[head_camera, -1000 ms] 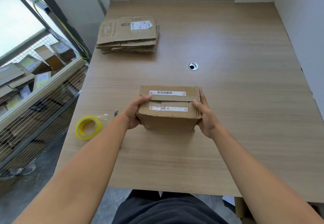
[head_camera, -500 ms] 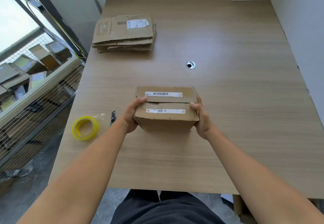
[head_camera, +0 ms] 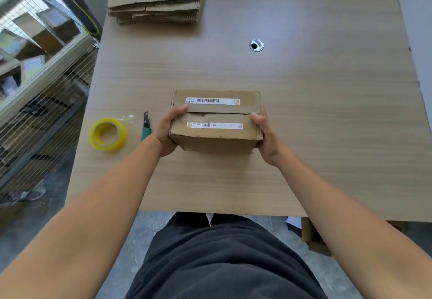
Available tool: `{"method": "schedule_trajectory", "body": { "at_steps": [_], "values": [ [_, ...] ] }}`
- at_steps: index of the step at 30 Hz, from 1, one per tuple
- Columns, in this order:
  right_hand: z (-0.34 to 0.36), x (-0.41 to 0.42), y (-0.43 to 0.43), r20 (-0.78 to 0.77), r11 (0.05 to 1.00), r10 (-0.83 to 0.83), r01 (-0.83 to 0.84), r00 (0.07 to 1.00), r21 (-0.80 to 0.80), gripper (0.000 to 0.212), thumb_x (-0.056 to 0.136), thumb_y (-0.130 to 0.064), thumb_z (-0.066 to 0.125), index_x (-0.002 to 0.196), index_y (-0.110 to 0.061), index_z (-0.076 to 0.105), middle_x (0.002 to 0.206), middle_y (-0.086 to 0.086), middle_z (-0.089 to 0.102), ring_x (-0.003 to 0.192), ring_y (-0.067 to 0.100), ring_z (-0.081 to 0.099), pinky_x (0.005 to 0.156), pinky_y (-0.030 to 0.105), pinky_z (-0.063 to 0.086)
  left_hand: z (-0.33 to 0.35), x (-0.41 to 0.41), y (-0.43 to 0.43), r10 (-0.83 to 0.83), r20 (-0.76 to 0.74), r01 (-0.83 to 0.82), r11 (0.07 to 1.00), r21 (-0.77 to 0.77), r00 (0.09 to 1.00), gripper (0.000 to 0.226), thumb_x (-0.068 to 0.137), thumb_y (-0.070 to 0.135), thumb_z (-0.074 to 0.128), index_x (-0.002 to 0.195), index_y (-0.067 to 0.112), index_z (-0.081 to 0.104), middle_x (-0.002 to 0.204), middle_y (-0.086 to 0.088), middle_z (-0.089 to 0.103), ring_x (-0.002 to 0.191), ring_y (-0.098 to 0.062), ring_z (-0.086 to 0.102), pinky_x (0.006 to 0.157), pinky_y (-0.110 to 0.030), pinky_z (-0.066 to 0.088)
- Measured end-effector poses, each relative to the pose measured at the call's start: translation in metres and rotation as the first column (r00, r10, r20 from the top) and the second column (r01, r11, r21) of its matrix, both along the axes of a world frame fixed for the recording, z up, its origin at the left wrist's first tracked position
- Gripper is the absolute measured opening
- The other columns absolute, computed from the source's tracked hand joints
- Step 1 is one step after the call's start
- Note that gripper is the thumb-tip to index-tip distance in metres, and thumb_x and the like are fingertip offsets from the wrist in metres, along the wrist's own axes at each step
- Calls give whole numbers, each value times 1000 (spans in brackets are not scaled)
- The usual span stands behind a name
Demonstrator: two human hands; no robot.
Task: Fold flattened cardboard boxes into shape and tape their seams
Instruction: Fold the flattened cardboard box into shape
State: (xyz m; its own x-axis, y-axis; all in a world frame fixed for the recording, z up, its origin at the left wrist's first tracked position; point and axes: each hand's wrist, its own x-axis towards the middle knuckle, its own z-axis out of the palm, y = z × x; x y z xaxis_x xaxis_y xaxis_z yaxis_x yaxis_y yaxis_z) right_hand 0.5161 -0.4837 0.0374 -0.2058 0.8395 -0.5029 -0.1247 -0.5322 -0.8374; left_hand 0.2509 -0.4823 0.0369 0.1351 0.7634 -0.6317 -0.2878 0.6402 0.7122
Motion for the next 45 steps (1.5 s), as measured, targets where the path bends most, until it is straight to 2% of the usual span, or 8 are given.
{"method": "schedule_trajectory", "body": {
  "at_steps": [9, 18, 21, 24, 31, 35, 41, 45],
  "values": [
    [6, 10, 17, -74, 991, 22, -12, 997, 134, 83, 83, -48, 61, 156, -45, 23, 154, -1, 48, 137, 26, 52, 93, 46, 54, 24, 4, 16, -28, 18, 25, 991, 130, 999, 46, 80, 48, 65, 115, 21, 76, 119, -10, 73, 106, -26, 71, 83, -33, 58],
    [-16, 17, -11, 25, 994, 111, -111, 993, 14, 72, 76, -57, 58, 145, -47, 40, 139, 0, 61, 115, 25, 64, 60, 36, 51, 1, 6, -12, -94, -95, 93, 996, -12, 991, 58, 70, 58, 68, 116, 24, 75, 123, -12, 71, 110, -30, 67, 98, -42, 49],
    [-30, 16, -31, 12, 996, 83, -83, 996, 23, 80, 75, -53, 58, 150, -35, 39, 138, 2, 61, 112, 20, 65, 60, 27, 54, -17, 10, -35, -117, -109, 111, 992, -58, 987, 61, 67, 63, 67, 115, 26, 74, 118, -11, 73, 103, -28, 69, 84, -40, 55],
    [-35, 11, -30, -1, 998, 2, -2, 1000, 61, 83, 77, -48, 60, 153, -23, 39, 136, 3, 62, 112, 15, 67, 72, 19, 55, -23, 9, -37, -50, -88, 47, 998, -29, 995, 51, 78, 58, 65, 115, 25, 74, 114, -9, 74, 94, -23, 73, 64, -30, 57],
    [-32, 7, -7, 204, 984, 105, -132, 973, 123, 75, 93, -38, 59, 159, -33, 25, 150, -1, 50, 127, 8, 58, 104, 33, 51, -12, -9, 0, -49, -494, 127, 984, 126, 868, 57, 97, 41, 62, 148, 31, 39, 142, -3, 58, 116, -18, 63, 88, -32, 55],
    [-19, -1, 14, 657, 860, 31, -355, 753, 366, 73, 99, -27, 62, 159, -34, 22, 160, 0, 29, 148, 16, 30, 119, 38, 32, -13, -6, 7, -4, -805, 289, 934, 208, 593, 74, 100, 44, 54, 159, 31, 13, 164, 5, 25, 147, -15, 28, 113, -31, 24],
    [0, -54, 24, 986, 652, 46, -752, 161, 92, 62, 106, -49, 34, 162, -26, 20, 171, 7, 5, 157, 23, -5, 126, 45, -6, -17, -6, 10, 63, -806, 283, 918, 279, 589, 67, 101, 37, 54, 158, 34, 19, 162, 6, 30, 146, -15, 32, 115, -35, 29],
    [-4, -82, 9, 995, 700, 58, -714, 76, 14, 68, 100, -65, 12, 162, -38, 1, 170, 2, -16, 154, 17, -22, 123, 45, -17, -19, -10, 7, 45, -785, 297, 911, 286, 618, 60, 104, 35, 48, 158, 33, 22, 161, 7, 31, 145, -14, 32, 118, -38, 30]
  ]
}}
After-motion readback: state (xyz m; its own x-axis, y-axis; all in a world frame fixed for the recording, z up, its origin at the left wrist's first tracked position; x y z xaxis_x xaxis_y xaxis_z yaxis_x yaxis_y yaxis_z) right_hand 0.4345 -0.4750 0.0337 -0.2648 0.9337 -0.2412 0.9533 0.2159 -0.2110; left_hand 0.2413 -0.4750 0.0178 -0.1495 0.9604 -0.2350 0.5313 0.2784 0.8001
